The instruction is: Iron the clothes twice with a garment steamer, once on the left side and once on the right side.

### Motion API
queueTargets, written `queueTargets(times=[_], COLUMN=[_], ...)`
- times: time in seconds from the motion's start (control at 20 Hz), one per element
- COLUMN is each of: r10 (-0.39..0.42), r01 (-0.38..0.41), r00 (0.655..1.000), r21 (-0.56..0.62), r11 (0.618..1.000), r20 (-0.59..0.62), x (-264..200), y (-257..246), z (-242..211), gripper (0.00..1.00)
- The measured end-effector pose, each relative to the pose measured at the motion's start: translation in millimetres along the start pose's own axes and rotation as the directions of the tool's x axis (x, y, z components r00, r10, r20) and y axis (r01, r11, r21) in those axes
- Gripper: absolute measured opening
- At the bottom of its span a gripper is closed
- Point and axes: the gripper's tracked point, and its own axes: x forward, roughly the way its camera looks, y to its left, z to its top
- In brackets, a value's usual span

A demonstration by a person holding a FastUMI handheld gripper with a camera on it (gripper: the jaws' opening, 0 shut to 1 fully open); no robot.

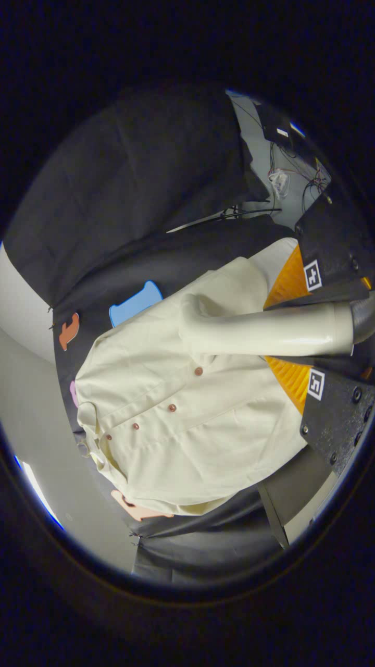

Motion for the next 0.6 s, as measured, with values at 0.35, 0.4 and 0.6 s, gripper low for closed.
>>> queueTargets(times=[0.35, 0.4, 0.6], r10=[0.011, 0.021, 0.074], r01=[-0.011, -0.021, -0.075], r00=[0.999, 0.998, 0.995], r21=[-0.006, -0.008, -0.016], r11=[1.0, 1.0, 0.997], r20=[-0.05, -0.052, -0.059], x=[-33.0, -39.1, -66.8], y=[8.3, 15.4, 55.4], z=[-28.6, -30.6, -32.8], gripper=[0.4, 0.4, 0.4])
